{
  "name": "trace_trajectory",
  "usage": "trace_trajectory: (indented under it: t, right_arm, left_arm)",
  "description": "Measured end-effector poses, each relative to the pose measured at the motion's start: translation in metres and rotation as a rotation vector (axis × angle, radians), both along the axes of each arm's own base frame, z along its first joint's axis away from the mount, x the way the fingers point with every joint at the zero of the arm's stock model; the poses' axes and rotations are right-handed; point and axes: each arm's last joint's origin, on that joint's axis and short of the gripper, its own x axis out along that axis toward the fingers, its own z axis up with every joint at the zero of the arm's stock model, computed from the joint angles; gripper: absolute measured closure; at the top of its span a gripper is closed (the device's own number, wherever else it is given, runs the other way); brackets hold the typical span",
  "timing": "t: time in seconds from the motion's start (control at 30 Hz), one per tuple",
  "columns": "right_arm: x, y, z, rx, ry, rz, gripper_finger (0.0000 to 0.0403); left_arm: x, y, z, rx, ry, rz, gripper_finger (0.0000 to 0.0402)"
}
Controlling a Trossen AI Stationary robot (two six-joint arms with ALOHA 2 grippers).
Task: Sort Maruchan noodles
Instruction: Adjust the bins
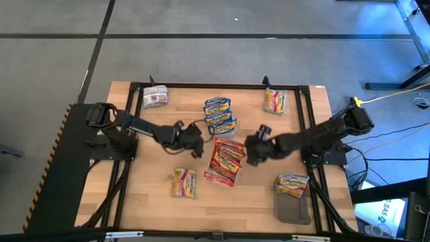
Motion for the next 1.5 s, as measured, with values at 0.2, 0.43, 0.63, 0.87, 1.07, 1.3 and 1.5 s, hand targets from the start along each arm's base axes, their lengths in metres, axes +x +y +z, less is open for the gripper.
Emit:
trace_trajectory:
  t: [0.2,0.43,0.63,0.87,1.07,1.3,1.5]
  right_arm:
    - [0.007,-0.055,-0.01,-0.078,-0.008,0.004,0.0178]
    - [0.005,-0.101,-0.024,-0.039,-0.188,0.099,0.0178]
    - [0.007,-0.12,-0.033,0.022,-0.234,0.164,0.0178]
    - [0.013,-0.121,-0.047,0.079,-0.239,0.209,0.0178]
    - [0.015,-0.126,-0.044,0.054,-0.285,0.197,0.0178]
    - [0.011,-0.147,-0.04,0.026,-0.331,0.133,0.0178]
    - [0.008,-0.157,-0.038,0.012,-0.346,0.099,0.0178]
  left_arm:
    - [0.0,0.046,-0.01,-0.009,-0.037,-0.026,0.03]
    - [0.0,0.081,-0.021,-0.048,-0.155,-0.082,0.03]
    - [0.009,0.098,-0.033,-0.056,-0.229,-0.111,0.03]
    - [0.012,0.116,-0.041,-0.045,-0.295,-0.076,0.03]
    - [0.009,0.133,-0.037,-0.031,-0.343,-0.037,0.03]
    - [0.003,0.15,-0.035,-0.045,-0.378,-0.013,0.03]
    - [0.001,0.152,-0.033,-0.047,-0.378,-0.007,0.03]
